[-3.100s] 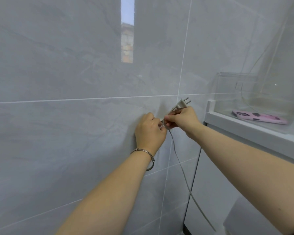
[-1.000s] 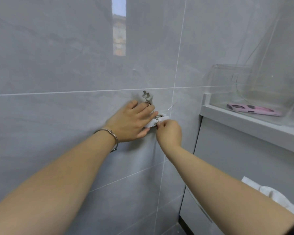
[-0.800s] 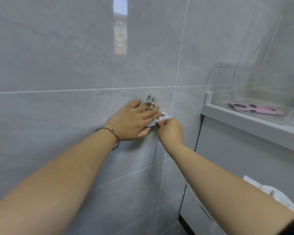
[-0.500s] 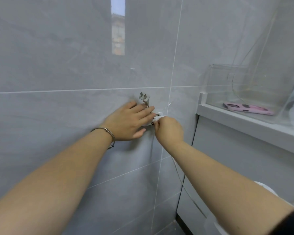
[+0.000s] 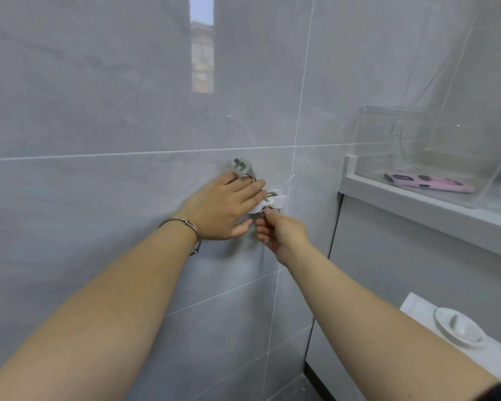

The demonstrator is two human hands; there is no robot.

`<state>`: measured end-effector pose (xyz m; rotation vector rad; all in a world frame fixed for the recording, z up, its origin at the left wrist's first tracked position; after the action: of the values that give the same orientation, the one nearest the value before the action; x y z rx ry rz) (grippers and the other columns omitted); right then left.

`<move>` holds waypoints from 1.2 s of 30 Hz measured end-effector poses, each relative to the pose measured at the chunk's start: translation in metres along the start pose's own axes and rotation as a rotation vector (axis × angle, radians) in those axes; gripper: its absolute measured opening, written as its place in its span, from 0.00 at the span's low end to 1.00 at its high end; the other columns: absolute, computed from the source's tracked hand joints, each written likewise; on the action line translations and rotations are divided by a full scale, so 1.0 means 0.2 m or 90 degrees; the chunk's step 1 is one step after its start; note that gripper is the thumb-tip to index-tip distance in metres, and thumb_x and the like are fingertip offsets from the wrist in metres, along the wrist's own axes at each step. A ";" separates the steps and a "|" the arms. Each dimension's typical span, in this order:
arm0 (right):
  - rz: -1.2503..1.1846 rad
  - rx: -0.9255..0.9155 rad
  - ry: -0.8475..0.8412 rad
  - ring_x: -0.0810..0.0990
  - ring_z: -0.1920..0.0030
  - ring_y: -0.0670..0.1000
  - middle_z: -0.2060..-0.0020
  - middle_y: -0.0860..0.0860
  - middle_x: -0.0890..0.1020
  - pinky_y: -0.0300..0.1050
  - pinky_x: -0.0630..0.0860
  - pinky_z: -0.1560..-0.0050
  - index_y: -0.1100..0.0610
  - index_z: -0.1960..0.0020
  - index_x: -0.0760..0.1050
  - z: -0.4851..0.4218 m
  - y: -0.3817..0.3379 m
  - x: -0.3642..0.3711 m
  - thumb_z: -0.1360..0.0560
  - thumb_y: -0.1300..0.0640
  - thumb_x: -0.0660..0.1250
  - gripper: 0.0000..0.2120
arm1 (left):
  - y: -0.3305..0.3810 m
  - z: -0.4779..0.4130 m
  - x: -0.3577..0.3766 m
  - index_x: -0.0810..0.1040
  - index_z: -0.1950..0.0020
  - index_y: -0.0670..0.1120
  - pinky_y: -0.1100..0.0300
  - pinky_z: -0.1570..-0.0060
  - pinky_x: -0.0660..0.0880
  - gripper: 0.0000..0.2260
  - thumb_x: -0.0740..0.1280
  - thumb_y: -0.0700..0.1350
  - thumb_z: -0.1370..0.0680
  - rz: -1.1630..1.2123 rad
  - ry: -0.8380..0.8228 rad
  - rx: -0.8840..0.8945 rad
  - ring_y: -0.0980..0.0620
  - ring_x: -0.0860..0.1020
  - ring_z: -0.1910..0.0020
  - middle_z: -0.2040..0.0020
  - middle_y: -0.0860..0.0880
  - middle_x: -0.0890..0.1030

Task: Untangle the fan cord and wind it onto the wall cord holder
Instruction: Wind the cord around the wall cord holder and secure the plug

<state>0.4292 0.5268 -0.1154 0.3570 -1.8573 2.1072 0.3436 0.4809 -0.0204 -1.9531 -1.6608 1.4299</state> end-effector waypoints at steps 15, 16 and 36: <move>0.057 -0.040 0.171 0.70 0.76 0.51 0.74 0.55 0.74 0.41 0.73 0.75 0.61 0.68 0.74 -0.05 -0.01 -0.05 0.27 0.60 0.69 0.12 | -0.01 0.00 0.01 0.75 0.36 0.43 0.52 0.42 0.63 0.26 0.58 0.55 0.29 -0.025 -0.009 0.000 0.45 0.78 0.44 0.37 0.44 0.77; 0.101 -0.081 0.175 0.71 0.76 0.52 0.74 0.56 0.75 0.45 0.74 0.72 0.61 0.69 0.73 -0.04 -0.03 -0.06 0.27 0.59 0.69 0.13 | -0.01 0.00 0.01 0.75 0.37 0.43 0.52 0.42 0.63 0.25 0.58 0.54 0.29 -0.022 -0.009 -0.003 0.45 0.78 0.44 0.38 0.44 0.78; 0.225 -0.124 0.098 0.74 0.75 0.50 0.72 0.55 0.77 0.36 0.71 0.77 0.60 0.66 0.76 -0.01 -0.21 -0.05 0.27 0.59 0.67 0.10 | -0.01 0.01 -0.01 0.76 0.38 0.39 0.52 0.43 0.67 0.26 0.58 0.53 0.29 0.004 0.011 -0.005 0.45 0.79 0.45 0.39 0.44 0.78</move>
<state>0.4550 0.5322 -0.0812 -0.1881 -2.1309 2.0665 0.3416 0.4795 -0.0198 -1.9710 -1.6569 1.4063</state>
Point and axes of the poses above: each hand's wrist, its own z-axis away from the middle knuckle, its own x-axis out of the palm, y = z × x, the point moved 9 cm from there along -z, towards the middle knuckle
